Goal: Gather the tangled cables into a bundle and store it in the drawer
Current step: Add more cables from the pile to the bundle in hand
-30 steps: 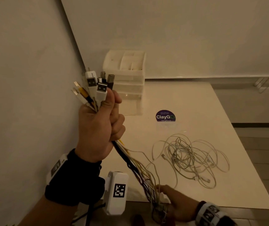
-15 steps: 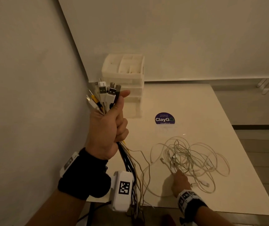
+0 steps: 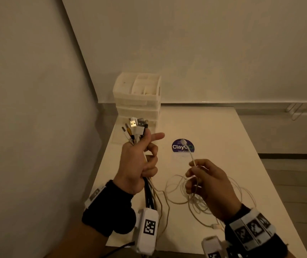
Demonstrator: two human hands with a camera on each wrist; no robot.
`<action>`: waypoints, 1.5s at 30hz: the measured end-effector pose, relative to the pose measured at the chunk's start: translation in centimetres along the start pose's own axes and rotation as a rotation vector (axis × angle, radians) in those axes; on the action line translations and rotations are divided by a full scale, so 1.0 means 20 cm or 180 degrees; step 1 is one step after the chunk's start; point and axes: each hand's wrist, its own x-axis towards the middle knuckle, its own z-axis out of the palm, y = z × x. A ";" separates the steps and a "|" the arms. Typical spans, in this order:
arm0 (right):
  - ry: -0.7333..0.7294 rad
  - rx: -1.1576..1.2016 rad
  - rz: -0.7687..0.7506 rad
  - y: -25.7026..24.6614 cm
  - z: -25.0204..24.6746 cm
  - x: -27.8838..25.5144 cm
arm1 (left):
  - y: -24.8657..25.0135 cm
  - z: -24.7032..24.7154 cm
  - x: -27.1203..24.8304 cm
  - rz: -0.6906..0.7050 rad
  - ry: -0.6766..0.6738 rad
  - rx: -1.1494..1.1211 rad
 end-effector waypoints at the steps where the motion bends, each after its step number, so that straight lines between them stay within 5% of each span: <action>1: -0.0121 -0.0053 -0.0218 -0.05 0.05 -0.03 | -0.01 0.01 0.01 0.0019 0.0010 -0.0012; 14: -0.0370 -0.2411 -0.2209 -0.10 0.22 -0.10 | -0.05 0.09 0.05 0.0502 0.0139 0.0441; 21: -0.0728 -0.2189 -0.1654 -0.02 0.13 -0.13 | -0.02 0.06 0.11 0.0803 0.0560 -0.0094; 26: -0.1082 -0.2120 -0.0986 0.03 -0.04 -0.10 | 0.13 -0.06 0.10 0.0678 0.0189 -0.0403; 36: -0.0853 -0.2807 -0.0847 -0.09 -0.14 0.05 | 0.07 -0.17 0.10 0.1361 0.0256 0.1641; 40: -0.0537 -0.2419 -0.1061 -0.19 -0.03 0.09 | -0.12 -0.05 0.05 0.1176 -0.0333 0.2185; 45: -0.0628 -0.1493 -0.0819 -0.26 0.08 0.10 | -0.24 0.04 0.07 0.1176 -0.0206 0.1867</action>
